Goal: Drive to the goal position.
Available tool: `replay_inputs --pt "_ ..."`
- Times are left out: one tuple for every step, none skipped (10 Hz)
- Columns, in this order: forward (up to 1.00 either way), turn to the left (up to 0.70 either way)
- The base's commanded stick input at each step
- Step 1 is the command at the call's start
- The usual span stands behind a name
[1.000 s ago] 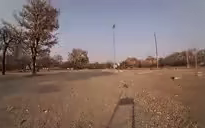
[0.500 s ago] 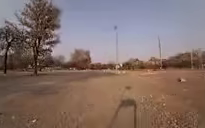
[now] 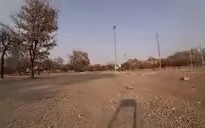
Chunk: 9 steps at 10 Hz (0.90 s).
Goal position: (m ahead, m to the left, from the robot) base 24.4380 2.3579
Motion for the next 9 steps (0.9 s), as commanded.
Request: replay_inputs --pt "0.7 0.0" --pt "0.7 0.0" --pt "0.7 0.0" --pt "0.7 0.0" --pt "0.7 0.0" --pt "0.7 0.0" --pt "0.7 0.0" --pt "0.7 0.0" --pt "0.7 0.0"
